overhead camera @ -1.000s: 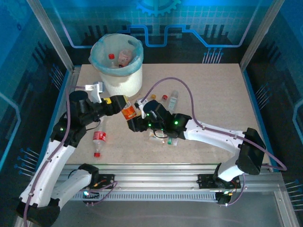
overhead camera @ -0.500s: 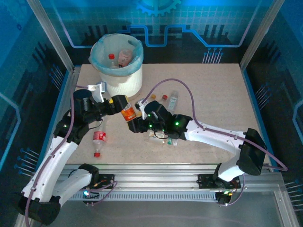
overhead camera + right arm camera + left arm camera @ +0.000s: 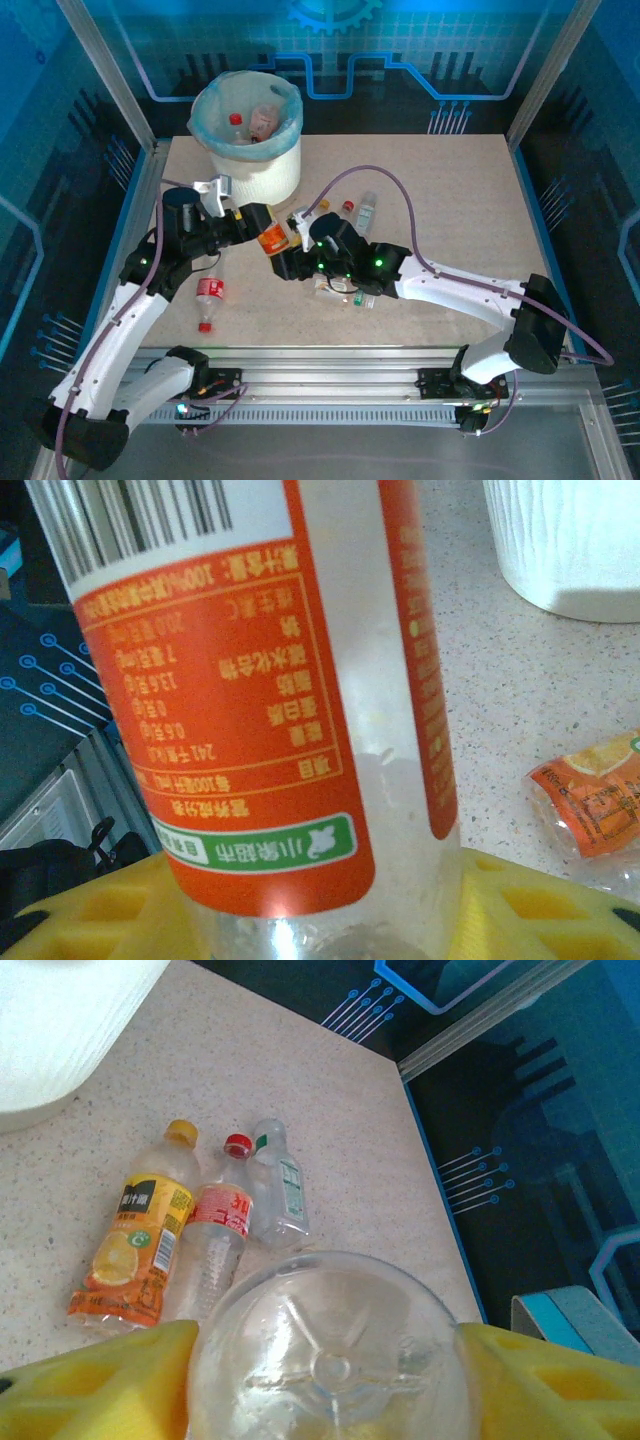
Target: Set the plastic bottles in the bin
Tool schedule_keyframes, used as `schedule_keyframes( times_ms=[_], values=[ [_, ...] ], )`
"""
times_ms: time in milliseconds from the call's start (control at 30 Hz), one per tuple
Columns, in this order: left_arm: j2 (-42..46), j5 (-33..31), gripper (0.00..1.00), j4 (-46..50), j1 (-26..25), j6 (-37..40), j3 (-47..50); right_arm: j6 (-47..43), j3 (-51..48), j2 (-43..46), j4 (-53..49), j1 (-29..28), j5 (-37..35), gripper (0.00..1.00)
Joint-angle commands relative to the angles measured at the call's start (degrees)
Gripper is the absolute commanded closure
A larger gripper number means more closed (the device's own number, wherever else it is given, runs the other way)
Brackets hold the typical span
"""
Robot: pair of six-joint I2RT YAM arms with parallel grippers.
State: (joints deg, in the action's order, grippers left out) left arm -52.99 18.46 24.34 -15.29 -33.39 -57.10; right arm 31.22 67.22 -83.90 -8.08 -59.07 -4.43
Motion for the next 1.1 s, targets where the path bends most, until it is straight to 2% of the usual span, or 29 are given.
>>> schedule_keyframes(
  times_ms=[0,100,200,433,567,800,933,1067],
  values=[
    [-0.1,1.5,0.4,-0.1,-0.1,-0.8,0.2,-1.2,-0.3,1.9,2.1,0.5,0.0,0.45],
    [0.1,1.5,0.47,-0.1,-0.1,-1.0,0.2,-1.1,-0.7,2.1,2.0,0.5,-0.3,0.44],
    [0.2,1.1,0.47,0.1,-0.1,-1.0,0.0,-1.1,-0.8,2.4,1.8,0.5,-0.4,0.42],
    [1.5,-1.3,0.48,0.4,-0.1,-0.6,-0.7,-0.5,-0.6,3.5,-0.5,0.5,-3.1,0.16],
    [1.9,-4.4,0.49,1.3,-0.1,2.2,-4.0,-1.7,-1.2,5.8,-1.0,0.5,-5.1,0.12],
    [-3.2,-13.4,0.55,3.3,-0.1,11.4,-18.5,-8.5,-0.2,11.1,-1.5,0.5,-11.7,0.11],
    [-10.7,-17.6,0.55,2.4,-0.1,17.2,-29.5,-14.4,2.6,11.3,-2.5,1.2,-16.0,0.11],
    [-20.7,-19.9,0.55,1.7,0.3,21.4,-41.3,-16.6,6.6,9.2,-4.8,4.1,-15.1,0.11]
  ],
)
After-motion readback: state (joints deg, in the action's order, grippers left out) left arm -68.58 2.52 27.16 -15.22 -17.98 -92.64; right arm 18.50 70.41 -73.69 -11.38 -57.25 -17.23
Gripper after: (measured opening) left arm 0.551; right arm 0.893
